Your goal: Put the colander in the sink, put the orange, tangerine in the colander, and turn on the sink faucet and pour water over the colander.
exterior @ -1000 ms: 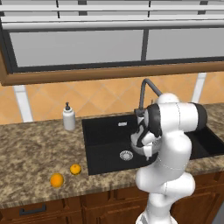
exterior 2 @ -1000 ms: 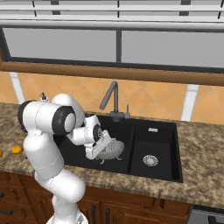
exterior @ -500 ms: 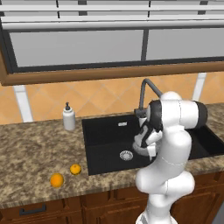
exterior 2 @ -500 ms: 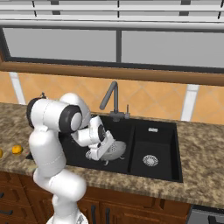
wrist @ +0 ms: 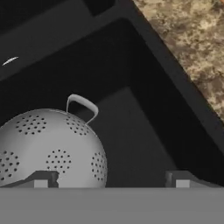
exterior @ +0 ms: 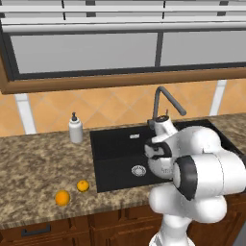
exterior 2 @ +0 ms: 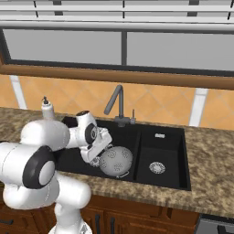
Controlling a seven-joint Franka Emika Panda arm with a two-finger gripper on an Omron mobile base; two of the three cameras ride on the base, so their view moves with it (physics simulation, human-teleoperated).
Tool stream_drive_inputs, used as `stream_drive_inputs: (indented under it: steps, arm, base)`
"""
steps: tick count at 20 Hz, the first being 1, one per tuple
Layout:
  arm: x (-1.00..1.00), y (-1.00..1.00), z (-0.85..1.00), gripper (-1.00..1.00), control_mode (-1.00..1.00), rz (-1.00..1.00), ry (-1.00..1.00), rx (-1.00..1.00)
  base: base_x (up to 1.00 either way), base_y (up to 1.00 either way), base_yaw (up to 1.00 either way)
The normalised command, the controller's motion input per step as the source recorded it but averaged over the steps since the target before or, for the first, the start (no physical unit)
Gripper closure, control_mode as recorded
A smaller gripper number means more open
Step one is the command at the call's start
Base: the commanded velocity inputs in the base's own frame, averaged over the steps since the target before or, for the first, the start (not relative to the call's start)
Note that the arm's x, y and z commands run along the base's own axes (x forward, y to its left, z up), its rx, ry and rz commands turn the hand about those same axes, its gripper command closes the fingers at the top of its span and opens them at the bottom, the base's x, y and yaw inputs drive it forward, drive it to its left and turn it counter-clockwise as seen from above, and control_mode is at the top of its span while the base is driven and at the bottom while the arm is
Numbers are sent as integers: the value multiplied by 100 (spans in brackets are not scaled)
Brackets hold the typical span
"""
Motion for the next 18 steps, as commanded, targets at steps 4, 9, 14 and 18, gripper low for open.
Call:
stream_drive_inputs:
  steps: [4, 9, 14, 18]
  arm:
    - [-48, 88, 100, -100, -100, -8, -8, -2]
    - [-34, 97, 100, -100, -100, 8, -1, -1]
    - [-25, 100, 99, -100, -100, 40, 8, -1]
    - [-3, 93, 37, -100, -100, 65, 25, 2]
  base:
    - [0, 0, 0]
    - [0, 0, 0]
    - [0, 0, 0]
    - [0, 0, 0]
